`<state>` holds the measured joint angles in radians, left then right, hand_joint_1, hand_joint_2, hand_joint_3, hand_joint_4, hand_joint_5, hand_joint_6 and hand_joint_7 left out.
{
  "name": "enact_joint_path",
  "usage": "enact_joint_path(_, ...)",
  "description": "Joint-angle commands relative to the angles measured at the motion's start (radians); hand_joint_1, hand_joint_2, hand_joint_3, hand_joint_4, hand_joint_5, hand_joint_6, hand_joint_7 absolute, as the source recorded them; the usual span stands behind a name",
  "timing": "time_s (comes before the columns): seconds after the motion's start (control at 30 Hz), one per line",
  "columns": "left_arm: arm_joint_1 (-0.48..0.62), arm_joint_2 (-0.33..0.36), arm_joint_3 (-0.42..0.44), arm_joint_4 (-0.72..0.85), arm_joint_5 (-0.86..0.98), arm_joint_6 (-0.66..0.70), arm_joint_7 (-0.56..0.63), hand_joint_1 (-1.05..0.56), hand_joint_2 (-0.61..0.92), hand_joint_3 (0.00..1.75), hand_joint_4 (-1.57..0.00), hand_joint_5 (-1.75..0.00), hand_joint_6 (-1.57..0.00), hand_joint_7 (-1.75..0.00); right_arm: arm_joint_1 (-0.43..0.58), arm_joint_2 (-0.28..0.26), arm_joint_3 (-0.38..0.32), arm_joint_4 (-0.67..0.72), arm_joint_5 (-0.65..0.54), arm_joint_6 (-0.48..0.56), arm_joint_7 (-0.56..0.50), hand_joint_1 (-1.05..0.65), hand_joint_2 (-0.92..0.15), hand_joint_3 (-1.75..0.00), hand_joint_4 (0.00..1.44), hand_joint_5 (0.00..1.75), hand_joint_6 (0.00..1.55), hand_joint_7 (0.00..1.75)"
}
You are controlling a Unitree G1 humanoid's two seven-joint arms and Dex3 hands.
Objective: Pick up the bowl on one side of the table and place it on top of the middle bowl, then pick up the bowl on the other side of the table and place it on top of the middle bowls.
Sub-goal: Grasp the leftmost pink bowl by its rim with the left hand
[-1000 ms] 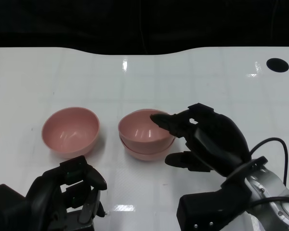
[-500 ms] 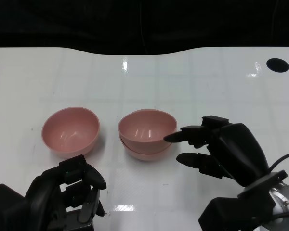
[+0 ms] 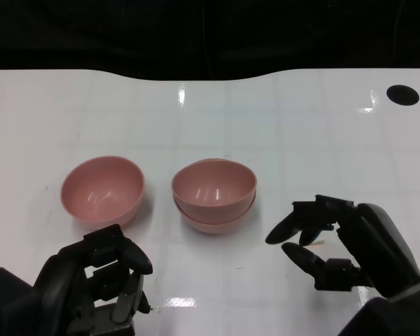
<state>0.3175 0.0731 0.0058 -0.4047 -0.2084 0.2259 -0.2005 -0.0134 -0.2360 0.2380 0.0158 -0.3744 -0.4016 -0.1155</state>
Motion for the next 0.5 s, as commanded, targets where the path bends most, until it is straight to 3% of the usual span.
enact_joint_path(0.03, 0.000, 0.007, 0.013, 0.003, -0.002, -0.012, 0.003, -0.16, 0.43, 1.25, -0.83, -1.65, -0.87, -1.41, 0.037, 0.004, -0.031, -0.031, 0.038, 0.006, 0.019, -0.02, -0.31, -1.26, 0.79, 1.47, 0.89, 0.95)
enact_joint_path(0.43, -0.004, 0.010, 0.013, 0.027, 0.031, -0.081, 0.012, -0.17, 0.42, 1.28, -0.82, -1.61, -0.85, -1.36, 0.135, 0.010, -0.092, -0.111, 0.161, 0.070, 0.127, 0.05, -0.30, -1.44, 0.86, 1.59, 0.89, 1.05)
enact_joint_path(0.5, 0.001, 0.017, 0.009, 0.010, 0.059, -0.090, 0.021, -0.17, 0.42, 1.27, -0.77, -1.57, -0.81, -1.34, 0.160, 0.014, -0.104, -0.139, 0.207, 0.106, 0.155, 0.05, -0.33, -1.45, 0.87, 1.58, 0.88, 1.15)
